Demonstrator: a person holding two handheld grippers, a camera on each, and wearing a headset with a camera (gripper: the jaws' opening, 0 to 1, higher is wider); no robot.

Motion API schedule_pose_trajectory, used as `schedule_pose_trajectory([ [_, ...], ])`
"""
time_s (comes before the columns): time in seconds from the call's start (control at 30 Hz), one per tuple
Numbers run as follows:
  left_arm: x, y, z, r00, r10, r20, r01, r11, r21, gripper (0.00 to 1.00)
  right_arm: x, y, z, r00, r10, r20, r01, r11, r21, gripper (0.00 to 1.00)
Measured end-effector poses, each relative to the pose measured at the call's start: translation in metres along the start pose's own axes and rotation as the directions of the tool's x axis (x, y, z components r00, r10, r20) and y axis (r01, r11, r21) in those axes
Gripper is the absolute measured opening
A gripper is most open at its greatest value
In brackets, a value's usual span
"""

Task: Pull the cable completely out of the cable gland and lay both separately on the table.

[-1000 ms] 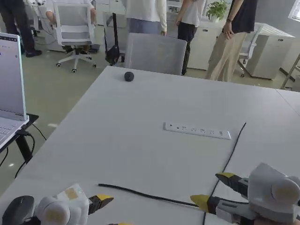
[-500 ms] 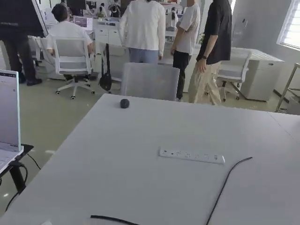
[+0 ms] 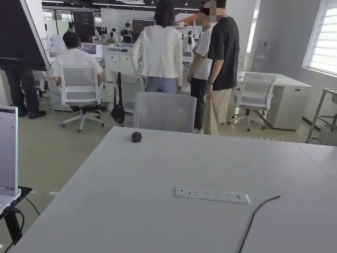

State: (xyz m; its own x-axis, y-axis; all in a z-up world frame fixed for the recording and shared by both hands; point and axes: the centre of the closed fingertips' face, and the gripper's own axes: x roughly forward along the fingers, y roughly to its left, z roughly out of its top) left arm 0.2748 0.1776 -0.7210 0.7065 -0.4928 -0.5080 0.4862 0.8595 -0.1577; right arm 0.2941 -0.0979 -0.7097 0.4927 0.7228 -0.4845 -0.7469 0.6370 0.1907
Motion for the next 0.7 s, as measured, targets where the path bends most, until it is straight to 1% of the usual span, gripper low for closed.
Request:
schedule_pose_trajectory([
  [0.13,-0.002,0.001,-0.001,0.9999,0.003,-0.012,-0.003,1.0,0.008,0.77,0.0,0.005,-0.001,0.9997,0.022,-0.006,-0.022,1.0,0.005,0.9],
  [0.17,-0.002,0.002,-0.001,0.9999,0.003,-0.012,-0.003,1.0,0.013,0.78,0.0,0.006,-0.002,0.9997,0.025,-0.009,-0.025,1.0,0.004,0.9],
  [0.23,-0.002,0.003,0.001,0.9999,0.003,-0.01,-0.003,1.0,0.003,0.79,-0.002,0.007,-0.008,0.9994,0.028,-0.022,-0.028,1.0,0.0,0.91],
  [0.3,-0.002,0.004,0.003,1.0,0.003,0.0,-0.003,1.0,0.004,0.8,-0.005,0.007,-0.012,0.9991,0.032,-0.026,-0.031,0.999,0.01,0.92],
  [0.37,-0.003,0.004,0.004,1.0,0.003,0.0,-0.003,1.0,0.003,0.81,-0.007,0.007,-0.015,0.9991,0.03,-0.029,-0.03,0.999,0.019,0.94],
  [0.47,-0.003,0.004,0.005,1.0,0.005,0.0,-0.005,1.0,0.0,0.84,-0.007,0.01,-0.014,0.9994,0.031,-0.015,-0.03,0.999,0.034,0.98],
  [0.6,-0.001,0.004,0.005,0.9999,0.007,-0.008,-0.007,1.0,-0.011,0.87,-0.005,0.016,-0.017,0.9988,0.039,-0.03,-0.038,0.999,0.027,0.99],
  [0.7,-0.001,0.004,0.006,0.9999,0.008,-0.006,-0.008,1.0,-0.007,0.88,-0.005,0.014,-0.016,0.9991,0.035,-0.024,-0.034,0.999,0.033,0.99],
])
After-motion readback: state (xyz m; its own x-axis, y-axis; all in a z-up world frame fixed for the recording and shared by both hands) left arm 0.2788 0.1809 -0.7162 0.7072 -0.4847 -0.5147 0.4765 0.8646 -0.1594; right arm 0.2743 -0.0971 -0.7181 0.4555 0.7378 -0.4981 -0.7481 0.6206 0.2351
